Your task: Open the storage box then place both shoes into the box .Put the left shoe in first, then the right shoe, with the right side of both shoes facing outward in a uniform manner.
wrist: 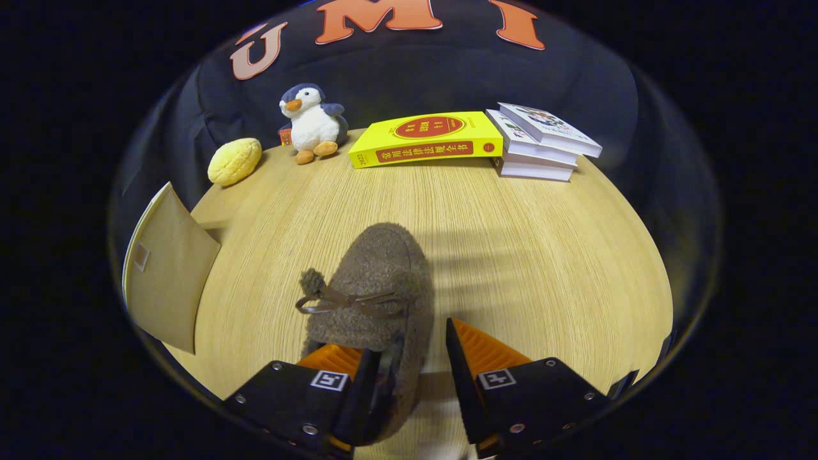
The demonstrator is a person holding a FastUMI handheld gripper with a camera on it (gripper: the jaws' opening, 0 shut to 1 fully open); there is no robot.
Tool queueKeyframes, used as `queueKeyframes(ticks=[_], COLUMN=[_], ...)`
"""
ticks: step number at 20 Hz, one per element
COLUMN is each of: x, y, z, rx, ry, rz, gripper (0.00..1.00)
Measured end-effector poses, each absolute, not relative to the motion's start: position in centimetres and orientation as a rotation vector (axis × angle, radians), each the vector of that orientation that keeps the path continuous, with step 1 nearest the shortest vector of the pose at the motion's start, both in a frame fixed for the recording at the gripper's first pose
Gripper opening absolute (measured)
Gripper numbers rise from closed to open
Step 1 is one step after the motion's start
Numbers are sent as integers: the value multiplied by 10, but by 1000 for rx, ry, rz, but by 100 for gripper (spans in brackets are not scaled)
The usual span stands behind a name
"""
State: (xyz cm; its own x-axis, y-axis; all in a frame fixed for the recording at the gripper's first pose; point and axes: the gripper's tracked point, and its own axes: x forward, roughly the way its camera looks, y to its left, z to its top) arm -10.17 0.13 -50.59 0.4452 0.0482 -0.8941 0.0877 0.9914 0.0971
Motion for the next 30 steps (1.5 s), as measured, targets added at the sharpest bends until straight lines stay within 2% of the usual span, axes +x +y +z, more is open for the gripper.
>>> queueKeyframes(ticks=[1,2,6,8,19,30], x=[-95,-92,-90,-93,-70,-23], y=[5,3,-4,-1,38,207], z=[-506,-507,-511,-510,-397,-302], rx=[140,125,71,111,181,260], ry=[1088,1068,1037,1055,1009,988], rz=[-20,-33,-93,-98,-176,-7], gripper=[54,40,9,5,4,4])
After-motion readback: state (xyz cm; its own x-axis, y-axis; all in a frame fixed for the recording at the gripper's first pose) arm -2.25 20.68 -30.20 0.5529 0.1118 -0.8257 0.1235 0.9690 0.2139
